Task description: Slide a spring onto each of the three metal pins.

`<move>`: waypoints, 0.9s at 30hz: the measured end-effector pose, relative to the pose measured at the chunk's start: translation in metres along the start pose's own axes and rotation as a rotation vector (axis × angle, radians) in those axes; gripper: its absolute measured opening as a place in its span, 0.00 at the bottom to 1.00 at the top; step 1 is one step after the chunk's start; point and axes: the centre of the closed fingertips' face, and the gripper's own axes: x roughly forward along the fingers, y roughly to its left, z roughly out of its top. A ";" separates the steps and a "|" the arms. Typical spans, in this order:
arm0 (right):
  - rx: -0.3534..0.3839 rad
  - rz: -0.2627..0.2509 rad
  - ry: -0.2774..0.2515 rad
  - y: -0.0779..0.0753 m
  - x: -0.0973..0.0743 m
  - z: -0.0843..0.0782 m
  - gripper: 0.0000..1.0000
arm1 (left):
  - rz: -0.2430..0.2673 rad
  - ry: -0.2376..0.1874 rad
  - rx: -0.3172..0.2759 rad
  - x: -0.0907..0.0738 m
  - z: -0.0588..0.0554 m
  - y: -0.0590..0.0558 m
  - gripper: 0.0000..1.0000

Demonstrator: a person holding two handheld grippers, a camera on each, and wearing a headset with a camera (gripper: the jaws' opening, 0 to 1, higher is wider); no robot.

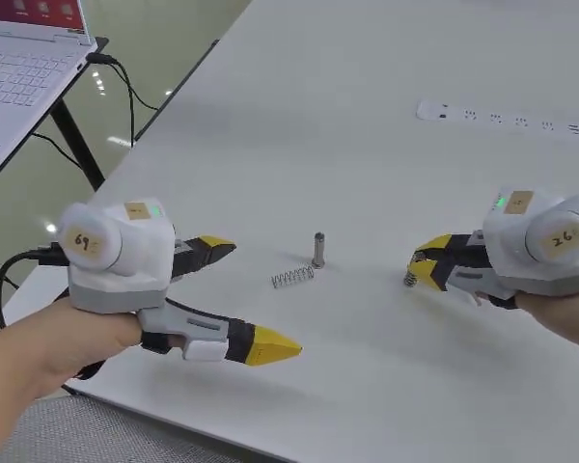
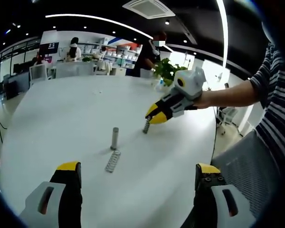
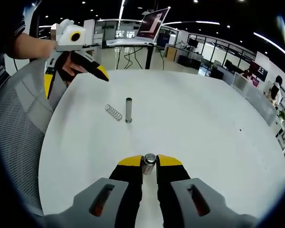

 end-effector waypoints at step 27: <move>0.082 -0.002 -0.040 -0.003 -0.011 0.019 0.21 | 0.003 -0.015 -0.010 -0.002 0.003 0.000 0.98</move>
